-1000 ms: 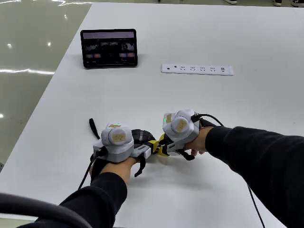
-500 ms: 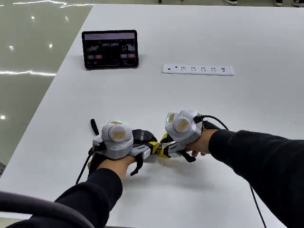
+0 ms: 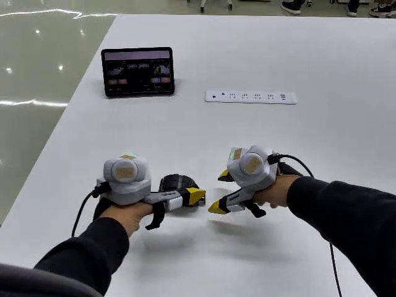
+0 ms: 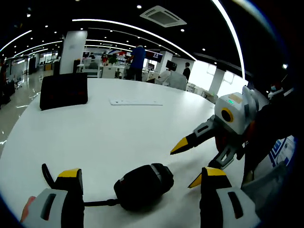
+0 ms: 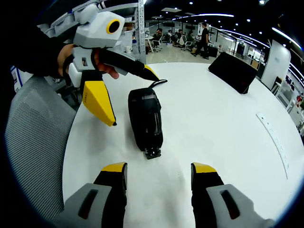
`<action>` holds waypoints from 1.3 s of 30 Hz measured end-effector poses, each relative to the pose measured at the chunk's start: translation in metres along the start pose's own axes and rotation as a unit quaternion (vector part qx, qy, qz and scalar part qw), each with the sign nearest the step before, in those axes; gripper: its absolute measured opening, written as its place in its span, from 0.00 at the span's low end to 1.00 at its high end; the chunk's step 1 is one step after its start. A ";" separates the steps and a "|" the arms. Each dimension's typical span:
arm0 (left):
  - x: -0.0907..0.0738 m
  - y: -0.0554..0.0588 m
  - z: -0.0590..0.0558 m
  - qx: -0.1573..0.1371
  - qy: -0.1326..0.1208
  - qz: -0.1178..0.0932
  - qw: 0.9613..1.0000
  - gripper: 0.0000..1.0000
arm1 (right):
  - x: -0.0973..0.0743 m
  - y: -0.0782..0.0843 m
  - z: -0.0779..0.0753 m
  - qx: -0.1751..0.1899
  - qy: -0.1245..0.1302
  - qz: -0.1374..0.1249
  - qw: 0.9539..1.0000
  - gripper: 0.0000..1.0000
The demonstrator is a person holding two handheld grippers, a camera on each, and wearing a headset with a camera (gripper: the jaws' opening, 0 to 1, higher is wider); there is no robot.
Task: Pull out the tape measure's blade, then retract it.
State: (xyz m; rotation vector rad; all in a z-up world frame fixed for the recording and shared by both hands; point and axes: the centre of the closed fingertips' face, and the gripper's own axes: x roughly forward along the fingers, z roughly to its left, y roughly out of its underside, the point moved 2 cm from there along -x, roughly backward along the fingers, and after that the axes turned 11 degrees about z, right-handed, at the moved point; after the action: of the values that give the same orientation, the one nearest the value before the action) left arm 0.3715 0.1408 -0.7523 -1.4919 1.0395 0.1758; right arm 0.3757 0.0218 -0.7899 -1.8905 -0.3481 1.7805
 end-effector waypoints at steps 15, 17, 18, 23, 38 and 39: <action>-0.054 0.010 0.022 0.061 0.015 0.001 0.998 1.00 | -0.079 0.050 -0.014 0.079 0.063 -0.057 0.993 0.73; -0.059 0.015 0.025 0.061 0.014 0.004 0.998 1.00 | -0.086 0.058 -0.011 0.086 0.068 -0.060 0.992 0.76; -0.061 0.017 0.025 0.062 0.017 0.005 0.998 1.00 | -0.089 0.061 -0.009 0.087 0.070 -0.061 0.992 0.77; -0.074 0.027 0.030 0.070 0.016 0.008 0.997 1.00 | -0.105 0.079 0.001 0.095 0.084 -0.066 0.990 0.84; -0.112 0.049 0.045 0.080 -0.003 -0.002 0.997 1.00 | -0.137 0.136 0.026 0.134 0.115 -0.070 0.982 0.99; -0.114 0.052 0.045 0.085 -0.005 0.000 0.996 1.00 | -0.139 0.143 0.027 0.135 0.121 -0.065 0.981 0.99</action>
State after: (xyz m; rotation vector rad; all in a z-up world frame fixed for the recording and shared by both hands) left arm 0.2902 0.2427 -0.7263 -1.3360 1.0219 0.0920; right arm 0.3120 -0.1642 -0.7476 -1.8183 -0.1296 1.4136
